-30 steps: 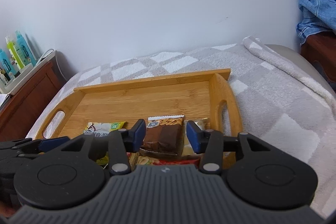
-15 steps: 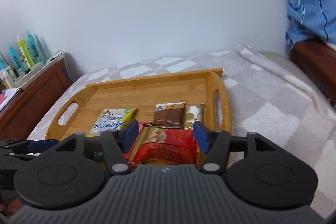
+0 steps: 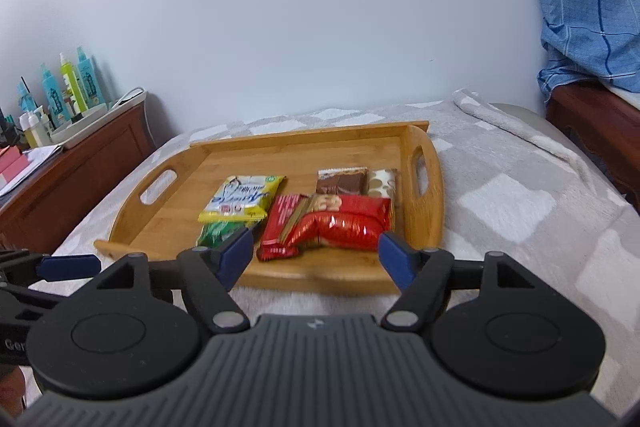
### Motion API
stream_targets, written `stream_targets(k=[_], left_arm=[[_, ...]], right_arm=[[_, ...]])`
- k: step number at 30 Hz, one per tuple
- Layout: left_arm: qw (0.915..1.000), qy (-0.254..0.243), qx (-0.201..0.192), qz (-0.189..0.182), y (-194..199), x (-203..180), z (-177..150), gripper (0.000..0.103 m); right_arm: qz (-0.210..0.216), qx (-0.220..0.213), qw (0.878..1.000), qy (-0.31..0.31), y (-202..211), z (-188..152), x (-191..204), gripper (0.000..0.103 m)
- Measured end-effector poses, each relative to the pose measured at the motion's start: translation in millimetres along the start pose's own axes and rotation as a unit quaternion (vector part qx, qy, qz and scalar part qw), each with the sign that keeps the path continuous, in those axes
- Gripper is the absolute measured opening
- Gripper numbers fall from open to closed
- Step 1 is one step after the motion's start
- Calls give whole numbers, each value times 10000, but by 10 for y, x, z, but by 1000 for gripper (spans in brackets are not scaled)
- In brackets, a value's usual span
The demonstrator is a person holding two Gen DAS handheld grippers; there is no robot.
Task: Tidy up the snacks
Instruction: 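Move both tools back over the remaining snacks on the blanket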
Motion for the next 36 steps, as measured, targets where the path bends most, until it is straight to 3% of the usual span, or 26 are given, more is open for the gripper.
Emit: stream_targets(k=[20,36], left_arm=[[9995,303,-52,123,487,-6,-562,95],[9987,364,5,348,617,80,-919,92]], right_arm=[[-303,-87,9992,238,615,-656,39,97],[-349,56,9982,492,792,-1004,185,103]])
Point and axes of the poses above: each gripper's, at about its wrist camera, not at the fingertips, and y roughly against the way its jaws point, x to its left, z to its top, the point moved 2 cm from there along -y, roughly the way its jaws point, and after that the axes turned 13 degrees about -y, right-handed, at the moved point
